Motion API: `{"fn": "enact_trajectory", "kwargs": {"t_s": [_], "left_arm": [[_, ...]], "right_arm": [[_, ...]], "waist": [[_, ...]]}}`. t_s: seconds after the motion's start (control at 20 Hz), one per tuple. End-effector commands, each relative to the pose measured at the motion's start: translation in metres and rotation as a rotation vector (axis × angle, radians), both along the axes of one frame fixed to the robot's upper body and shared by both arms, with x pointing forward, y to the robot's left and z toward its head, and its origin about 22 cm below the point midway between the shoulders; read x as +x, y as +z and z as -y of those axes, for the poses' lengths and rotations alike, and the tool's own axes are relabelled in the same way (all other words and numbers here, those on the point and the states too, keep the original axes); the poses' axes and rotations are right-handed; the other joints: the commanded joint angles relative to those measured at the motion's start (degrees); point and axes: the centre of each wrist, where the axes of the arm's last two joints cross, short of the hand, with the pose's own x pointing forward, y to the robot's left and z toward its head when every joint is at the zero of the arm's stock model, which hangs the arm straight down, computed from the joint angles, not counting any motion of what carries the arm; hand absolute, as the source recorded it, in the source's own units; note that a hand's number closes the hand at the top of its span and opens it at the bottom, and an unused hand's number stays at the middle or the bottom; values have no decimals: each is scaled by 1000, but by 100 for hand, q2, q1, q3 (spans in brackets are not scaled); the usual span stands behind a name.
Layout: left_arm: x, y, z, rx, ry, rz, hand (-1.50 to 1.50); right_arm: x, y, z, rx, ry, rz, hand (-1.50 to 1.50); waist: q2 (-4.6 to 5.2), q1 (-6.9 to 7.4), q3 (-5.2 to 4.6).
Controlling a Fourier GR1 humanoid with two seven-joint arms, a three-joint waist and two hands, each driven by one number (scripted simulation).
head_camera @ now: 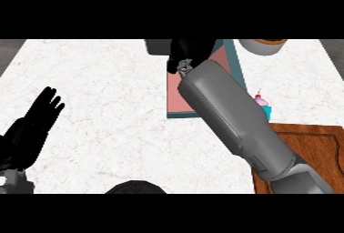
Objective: Pick the can from the cutting board and place it in the cardboard box
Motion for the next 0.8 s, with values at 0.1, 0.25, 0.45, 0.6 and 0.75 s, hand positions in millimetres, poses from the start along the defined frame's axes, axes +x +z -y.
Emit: {"fn": "enact_trajectory", "kwargs": {"t_s": [0.1,0.25,0.45,0.6,0.75], "left_arm": [[-5,1,1,4,11,3,0],[5,-11,15,8,-16,7,0],[-6,-14,-5,9,-2,-2,0],[2,4,-1,16,-1,11,0],[-14,-1,-10,8,6,-13,0]], "right_arm": [[14,-35,30,165,-195,-156,-150],[1,-63,28,186,-127,-179,-150],[-13,-61,23,248,-24,-69,-150],[-15,-55,27,341,-32,109,-150],[-13,-41,42,519,-99,299,-150]], "waist": [[-3,-16,3],[2,-14,0],[-16,-20,0],[-26,-46,3],[-53,-55,8]]}}
